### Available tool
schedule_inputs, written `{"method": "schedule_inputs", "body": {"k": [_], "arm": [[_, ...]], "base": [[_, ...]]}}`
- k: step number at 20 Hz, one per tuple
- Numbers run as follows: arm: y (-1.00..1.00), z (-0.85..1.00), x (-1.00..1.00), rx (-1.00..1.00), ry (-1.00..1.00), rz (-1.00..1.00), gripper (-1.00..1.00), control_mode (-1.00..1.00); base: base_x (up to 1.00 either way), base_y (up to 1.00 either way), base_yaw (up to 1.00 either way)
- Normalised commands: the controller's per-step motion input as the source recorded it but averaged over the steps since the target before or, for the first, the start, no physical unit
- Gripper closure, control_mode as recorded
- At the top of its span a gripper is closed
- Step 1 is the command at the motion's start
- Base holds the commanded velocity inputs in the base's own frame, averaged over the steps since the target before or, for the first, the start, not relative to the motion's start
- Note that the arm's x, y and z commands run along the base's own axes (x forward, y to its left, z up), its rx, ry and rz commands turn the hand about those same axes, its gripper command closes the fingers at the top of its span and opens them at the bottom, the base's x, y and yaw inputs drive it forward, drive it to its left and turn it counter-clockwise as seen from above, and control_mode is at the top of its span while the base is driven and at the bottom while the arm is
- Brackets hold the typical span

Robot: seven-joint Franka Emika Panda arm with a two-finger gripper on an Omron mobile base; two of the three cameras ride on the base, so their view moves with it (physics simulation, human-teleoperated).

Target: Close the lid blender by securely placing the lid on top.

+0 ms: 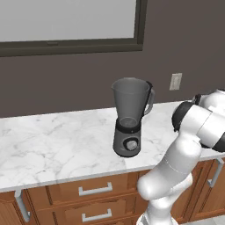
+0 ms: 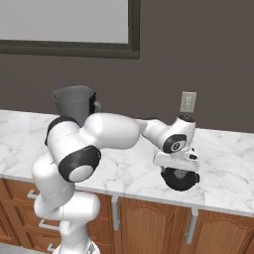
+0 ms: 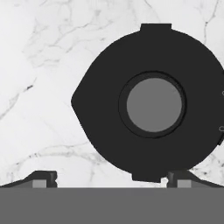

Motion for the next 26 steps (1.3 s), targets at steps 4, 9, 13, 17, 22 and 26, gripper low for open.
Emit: {"method": "schedule_inputs", "body": {"k": [4, 9, 13, 17, 22, 26], "arm": [[-0.19, -0.12, 0.23, 0.0, 0.0, 0.0, -1.0, -1.0], [-0.25, -0.2, 0.21, 0.02, 0.0, 0.0, -1.0, -1.0], [-0.08, -0.25, 0.13, 0.0, 0.0, 0.0, -1.0, -1.0], [0.0, -0.2, 0.21, 0.0, 0.0, 0.0, -1.0, -1.0], [0.0, -0.14, 0.18, 0.0, 0.0, 0.0, -1.0, -1.0], [0.0, -0.23, 0.07, 0.0, 0.0, 0.0, -1.0, -1.0]], "base": [[0.0, 0.0, 0.0], [0.0, 0.0, 0.0], [0.0, 0.0, 0.0], [0.0, 0.0, 0.0], [0.0, 0.0, 0.0], [0.0, 0.0, 0.0]]}}
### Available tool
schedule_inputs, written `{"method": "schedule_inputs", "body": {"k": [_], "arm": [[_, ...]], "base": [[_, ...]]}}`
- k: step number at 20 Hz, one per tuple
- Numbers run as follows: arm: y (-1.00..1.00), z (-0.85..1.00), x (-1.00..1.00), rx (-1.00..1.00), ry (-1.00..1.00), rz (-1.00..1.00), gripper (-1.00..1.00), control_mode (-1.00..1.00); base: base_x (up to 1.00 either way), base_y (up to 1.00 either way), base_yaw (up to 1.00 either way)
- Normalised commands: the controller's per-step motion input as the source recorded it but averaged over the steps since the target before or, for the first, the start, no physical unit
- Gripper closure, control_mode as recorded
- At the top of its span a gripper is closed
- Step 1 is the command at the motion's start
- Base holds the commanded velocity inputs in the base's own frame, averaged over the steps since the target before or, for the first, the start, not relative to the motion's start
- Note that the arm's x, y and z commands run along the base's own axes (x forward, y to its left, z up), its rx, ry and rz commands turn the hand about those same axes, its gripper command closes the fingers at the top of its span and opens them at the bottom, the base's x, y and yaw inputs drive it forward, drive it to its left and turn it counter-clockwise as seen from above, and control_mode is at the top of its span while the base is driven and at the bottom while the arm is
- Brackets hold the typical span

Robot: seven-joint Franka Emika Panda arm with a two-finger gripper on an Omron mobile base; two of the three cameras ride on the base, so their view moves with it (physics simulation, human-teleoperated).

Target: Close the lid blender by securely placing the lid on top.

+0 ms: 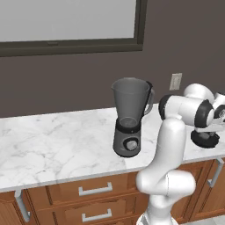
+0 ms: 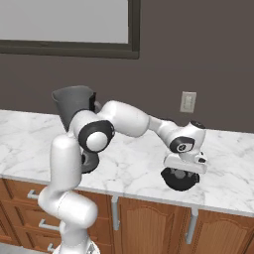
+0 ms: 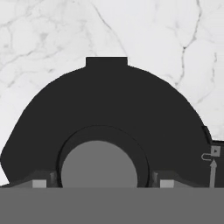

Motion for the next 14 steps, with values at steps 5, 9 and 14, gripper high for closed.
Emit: {"method": "schedule_inputs", "body": {"k": [5, 9, 14], "arm": [[0.0, -0.25, 0.0, 0.0, 0.0, 0.0, -1.0, -1.0], [0.17, -0.33, 0.0, 0.0, 0.0, 0.0, -1.0, -1.0], [0.31, -0.4, -0.01, 0.0, 0.0, 0.0, -1.0, -1.0]], "base": [[0.0, 0.0, 0.0], [0.0, 0.0, 0.0], [0.0, 0.0, 0.0]]}}
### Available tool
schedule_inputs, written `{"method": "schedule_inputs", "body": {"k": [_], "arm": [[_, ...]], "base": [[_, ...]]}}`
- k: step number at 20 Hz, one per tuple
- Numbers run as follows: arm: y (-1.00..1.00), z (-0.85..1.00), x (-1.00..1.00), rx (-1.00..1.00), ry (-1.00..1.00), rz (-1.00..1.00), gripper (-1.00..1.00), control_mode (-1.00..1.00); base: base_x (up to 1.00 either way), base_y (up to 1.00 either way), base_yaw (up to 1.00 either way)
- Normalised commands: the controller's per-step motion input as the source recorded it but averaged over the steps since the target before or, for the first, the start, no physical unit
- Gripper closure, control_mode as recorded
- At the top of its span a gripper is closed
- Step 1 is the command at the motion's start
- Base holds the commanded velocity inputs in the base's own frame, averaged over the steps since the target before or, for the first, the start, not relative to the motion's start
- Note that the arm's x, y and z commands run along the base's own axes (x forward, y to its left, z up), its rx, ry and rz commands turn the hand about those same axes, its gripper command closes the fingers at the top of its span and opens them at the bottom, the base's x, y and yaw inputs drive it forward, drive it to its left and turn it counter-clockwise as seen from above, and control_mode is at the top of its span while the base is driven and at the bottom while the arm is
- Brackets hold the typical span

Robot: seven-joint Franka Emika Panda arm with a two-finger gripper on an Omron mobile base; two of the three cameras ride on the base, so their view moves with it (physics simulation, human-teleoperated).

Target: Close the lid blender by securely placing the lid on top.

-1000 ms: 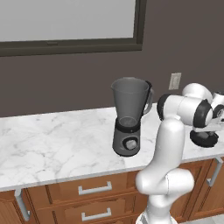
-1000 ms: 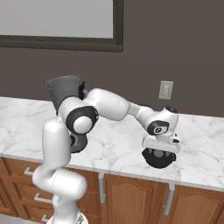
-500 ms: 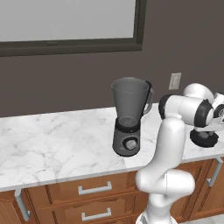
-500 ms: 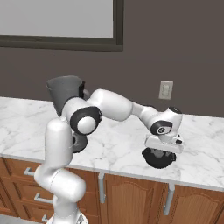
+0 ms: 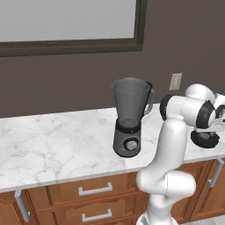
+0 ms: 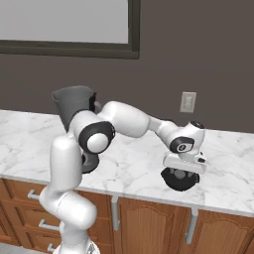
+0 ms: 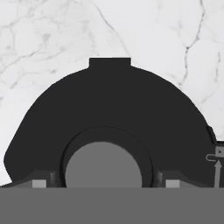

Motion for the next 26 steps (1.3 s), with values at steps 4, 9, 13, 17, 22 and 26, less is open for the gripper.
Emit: {"method": "schedule_inputs", "body": {"k": [4, 9, 13, 17, 22, 26], "arm": [[0.27, -0.45, -0.08, 0.0, 0.0, 0.0, -1.0, -1.0], [0.22, -0.56, -0.13, 0.0, 0.0, 0.0, -1.0, -1.0], [0.26, -0.81, -0.2, 0.0, -0.05, 0.0, -1.0, -1.0], [0.33, -0.89, -0.12, 0.0, -0.04, 0.0, -1.0, -1.0], [0.5, -0.96, -0.08, 0.0, 0.0, 0.0, -1.0, -1.0], [0.61, -0.96, -0.05, 0.0, 0.0, 0.0, 1.0, -1.0]], "base": [[0.0, 0.0, 0.0], [0.0, 0.0, 0.0], [0.0, 0.0, 0.0], [0.0, 0.0, 0.0], [0.0, 0.0, 0.0], [0.0, 0.0, 0.0]]}}
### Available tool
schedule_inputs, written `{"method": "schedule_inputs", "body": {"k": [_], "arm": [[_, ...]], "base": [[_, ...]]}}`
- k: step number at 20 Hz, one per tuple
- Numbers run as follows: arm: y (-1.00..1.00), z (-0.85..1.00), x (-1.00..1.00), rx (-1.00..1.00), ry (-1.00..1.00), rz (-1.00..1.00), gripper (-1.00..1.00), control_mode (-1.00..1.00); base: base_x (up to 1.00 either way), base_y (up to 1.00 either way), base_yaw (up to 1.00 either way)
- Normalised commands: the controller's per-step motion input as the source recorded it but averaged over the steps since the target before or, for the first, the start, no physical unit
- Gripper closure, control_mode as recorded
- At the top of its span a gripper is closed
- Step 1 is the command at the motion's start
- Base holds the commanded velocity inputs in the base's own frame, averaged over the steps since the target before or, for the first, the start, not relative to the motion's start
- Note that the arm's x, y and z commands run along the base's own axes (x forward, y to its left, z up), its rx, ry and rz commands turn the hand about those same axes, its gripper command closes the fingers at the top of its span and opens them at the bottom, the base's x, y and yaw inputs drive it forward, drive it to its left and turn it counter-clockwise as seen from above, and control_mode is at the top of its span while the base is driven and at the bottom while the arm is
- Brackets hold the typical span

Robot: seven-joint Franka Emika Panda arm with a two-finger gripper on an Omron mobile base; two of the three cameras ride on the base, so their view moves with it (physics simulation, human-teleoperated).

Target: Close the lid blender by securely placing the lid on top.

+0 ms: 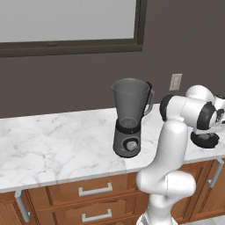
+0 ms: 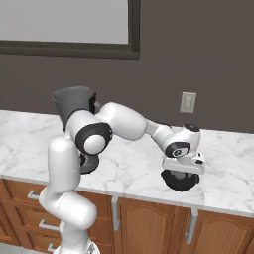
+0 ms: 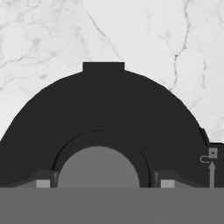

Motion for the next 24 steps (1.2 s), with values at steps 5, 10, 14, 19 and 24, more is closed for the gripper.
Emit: {"method": "schedule_inputs", "body": {"k": [5, 10, 14, 19, 24], "arm": [[0.39, -0.71, -0.14, 0.0, 0.0, 0.0, 1.0, -1.0], [0.18, -0.31, -0.28, 0.01, 0.0, 0.0, 1.0, -1.0], [0.03, -0.08, -0.47, 0.0, 0.0, 0.0, 1.0, -1.0], [0.14, 0.17, -0.48, 0.0, -0.04, 0.0, 1.0, -1.0], [0.06, 0.86, -0.5, 0.0, -0.2, 0.0, 1.0, -1.0]], "base": [[0.0, 0.0, 0.0], [0.0, 0.0, 0.0], [0.0, 0.0, 0.0], [0.0, 0.0, 0.0], [0.0, 0.0, 0.0]]}}
